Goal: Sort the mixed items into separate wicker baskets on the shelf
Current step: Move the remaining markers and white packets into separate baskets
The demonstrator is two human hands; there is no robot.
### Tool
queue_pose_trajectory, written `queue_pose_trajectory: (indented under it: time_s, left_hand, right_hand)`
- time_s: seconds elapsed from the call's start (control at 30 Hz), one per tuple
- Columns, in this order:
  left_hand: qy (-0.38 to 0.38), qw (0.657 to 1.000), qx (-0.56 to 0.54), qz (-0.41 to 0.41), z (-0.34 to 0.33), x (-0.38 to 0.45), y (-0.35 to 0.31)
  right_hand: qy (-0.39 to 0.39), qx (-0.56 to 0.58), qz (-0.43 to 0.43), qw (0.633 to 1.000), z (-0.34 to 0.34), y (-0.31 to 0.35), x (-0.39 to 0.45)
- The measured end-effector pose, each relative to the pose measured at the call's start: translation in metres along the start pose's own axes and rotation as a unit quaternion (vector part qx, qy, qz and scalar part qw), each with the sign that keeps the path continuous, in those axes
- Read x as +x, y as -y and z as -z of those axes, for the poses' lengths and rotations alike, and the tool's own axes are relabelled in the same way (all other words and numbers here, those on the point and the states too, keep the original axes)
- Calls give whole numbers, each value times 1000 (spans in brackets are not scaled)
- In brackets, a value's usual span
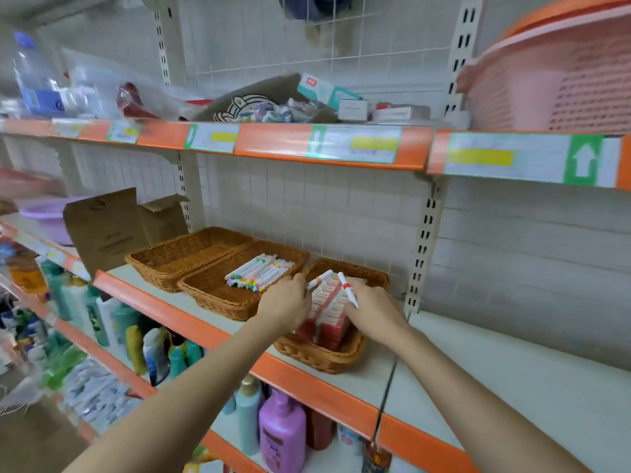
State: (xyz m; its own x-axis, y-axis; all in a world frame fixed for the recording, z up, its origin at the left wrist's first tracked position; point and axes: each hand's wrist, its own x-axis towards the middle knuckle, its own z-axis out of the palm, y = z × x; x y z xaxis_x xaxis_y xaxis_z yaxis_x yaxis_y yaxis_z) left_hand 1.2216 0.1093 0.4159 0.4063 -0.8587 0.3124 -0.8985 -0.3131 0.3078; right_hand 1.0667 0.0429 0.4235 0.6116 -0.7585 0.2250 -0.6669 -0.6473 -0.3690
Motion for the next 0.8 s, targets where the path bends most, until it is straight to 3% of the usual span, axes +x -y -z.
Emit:
queue_pose_trajectory:
  time_s: [0.47,0.8]
  left_hand:
    - [84,995,-60,14,24,72,184]
    - [105,992,-68,-4,15,135,220]
  right_hand:
    - [-6,31,-45,998,-98,129,99]
    - [22,4,-74,997,-120,145,163]
